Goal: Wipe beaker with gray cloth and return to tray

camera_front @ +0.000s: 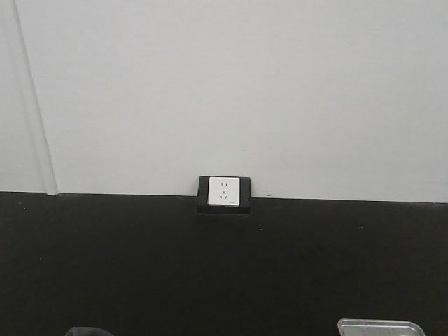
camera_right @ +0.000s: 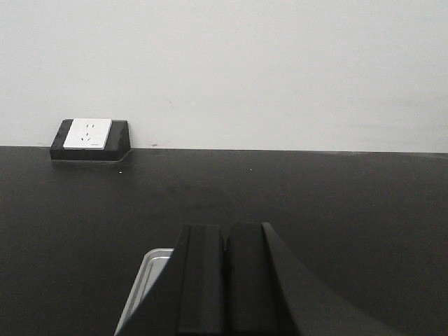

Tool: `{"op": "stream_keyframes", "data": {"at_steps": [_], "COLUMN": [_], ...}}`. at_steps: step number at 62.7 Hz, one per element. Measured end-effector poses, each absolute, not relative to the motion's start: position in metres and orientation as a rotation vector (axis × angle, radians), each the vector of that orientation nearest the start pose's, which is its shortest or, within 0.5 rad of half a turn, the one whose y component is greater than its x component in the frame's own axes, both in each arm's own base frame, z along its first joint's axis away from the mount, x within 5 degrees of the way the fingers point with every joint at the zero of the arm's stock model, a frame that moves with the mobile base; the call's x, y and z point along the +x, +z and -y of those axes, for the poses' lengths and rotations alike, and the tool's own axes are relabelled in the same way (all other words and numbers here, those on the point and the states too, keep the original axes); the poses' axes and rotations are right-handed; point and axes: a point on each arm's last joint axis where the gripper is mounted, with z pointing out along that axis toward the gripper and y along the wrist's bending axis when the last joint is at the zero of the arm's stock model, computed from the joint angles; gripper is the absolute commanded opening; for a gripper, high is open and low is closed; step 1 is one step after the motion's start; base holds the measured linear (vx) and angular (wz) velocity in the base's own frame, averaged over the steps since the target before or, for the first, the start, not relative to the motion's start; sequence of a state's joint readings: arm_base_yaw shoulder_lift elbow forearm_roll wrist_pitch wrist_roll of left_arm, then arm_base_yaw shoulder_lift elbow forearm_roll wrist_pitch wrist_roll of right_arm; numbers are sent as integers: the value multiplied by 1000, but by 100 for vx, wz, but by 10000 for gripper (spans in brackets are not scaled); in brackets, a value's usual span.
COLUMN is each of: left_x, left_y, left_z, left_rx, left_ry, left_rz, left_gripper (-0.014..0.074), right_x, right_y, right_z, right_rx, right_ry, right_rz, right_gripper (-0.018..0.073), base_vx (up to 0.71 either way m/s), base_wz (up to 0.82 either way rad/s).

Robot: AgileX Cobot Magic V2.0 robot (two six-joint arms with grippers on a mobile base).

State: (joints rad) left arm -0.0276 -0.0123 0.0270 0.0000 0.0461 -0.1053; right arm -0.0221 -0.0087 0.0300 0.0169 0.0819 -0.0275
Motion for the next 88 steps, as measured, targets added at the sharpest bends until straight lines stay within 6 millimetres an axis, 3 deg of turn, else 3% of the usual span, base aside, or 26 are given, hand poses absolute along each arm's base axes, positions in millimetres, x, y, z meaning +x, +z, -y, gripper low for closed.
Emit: {"op": "stream_keyframes", "data": {"at_steps": [35,48,53,58,65,75,88], "left_x": [57,56,53,45,42,64,108], "left_y": [201,209,227,259,292,310,293], "left_z": [2,2,1,1,1,2,3], "left_rx": [-60,-59,-57,-56,-57,-66,-76], "left_ry": [-105,-111,-113,-114,-111,-103,-92], "left_rz": [-1542,-1453,-1417,-1379,-1430,-1645,-1896], "left_gripper": [-6,-6,-3,3,24,124,375], "right_x": [57,56,54,53,60,84,119], "right_y": [200,209,225,246,272,294,282], "right_z": [1,1,1,1,2,3,4], "right_rx": [8,12,7,-3,-12,-20,-26], "right_ry": [-25,-22,-25,-37,-51,-62,-62], "right_rz": [-1546,-1493,-1552,-1638,-1728,-1820,-1992], "right_gripper": [-11,-11,-11,-11,-7,13,132], "base_vx": [1,0,0,0,0,0,0], "base_wz": [0,0,0,0,0,0,0]}}
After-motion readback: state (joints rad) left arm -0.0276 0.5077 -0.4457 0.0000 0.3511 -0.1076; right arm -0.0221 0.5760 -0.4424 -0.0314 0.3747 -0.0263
